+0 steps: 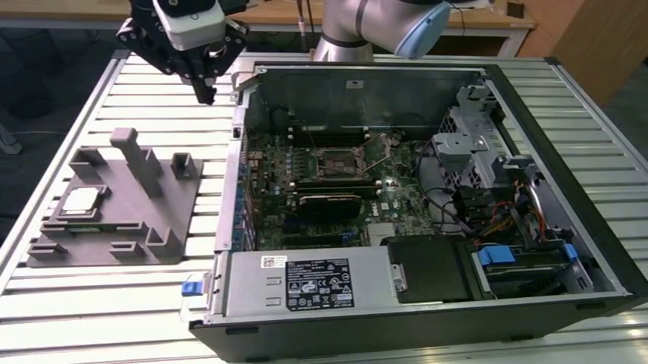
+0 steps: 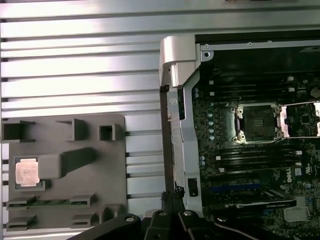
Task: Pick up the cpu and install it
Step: 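Reach for the cpu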
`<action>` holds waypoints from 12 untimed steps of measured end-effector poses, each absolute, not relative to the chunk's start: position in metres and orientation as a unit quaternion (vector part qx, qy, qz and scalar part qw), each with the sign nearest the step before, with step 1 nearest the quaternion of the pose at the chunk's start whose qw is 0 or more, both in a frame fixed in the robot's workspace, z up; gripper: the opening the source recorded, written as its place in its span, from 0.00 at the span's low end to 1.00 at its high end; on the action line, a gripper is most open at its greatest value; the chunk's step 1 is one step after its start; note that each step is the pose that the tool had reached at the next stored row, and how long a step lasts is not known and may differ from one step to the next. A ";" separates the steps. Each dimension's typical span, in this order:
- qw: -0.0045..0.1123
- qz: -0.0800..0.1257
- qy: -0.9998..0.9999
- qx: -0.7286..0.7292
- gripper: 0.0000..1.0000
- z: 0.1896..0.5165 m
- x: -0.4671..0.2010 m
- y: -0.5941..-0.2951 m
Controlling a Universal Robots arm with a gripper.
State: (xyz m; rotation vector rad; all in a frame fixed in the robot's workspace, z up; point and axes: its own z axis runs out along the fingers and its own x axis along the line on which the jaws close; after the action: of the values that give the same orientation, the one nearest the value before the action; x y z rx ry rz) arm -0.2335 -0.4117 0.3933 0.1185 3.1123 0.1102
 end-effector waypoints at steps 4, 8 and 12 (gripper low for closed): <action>0.013 0.036 0.999 0.038 0.11 0.393 -0.238 -0.412; 0.013 0.036 0.999 0.038 0.11 0.393 -0.243 -0.413; 0.013 0.037 0.999 0.038 0.11 0.393 -0.249 -0.413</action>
State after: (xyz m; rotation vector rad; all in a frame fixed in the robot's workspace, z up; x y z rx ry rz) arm -0.2494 -0.4134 0.3933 0.1186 3.1122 0.1146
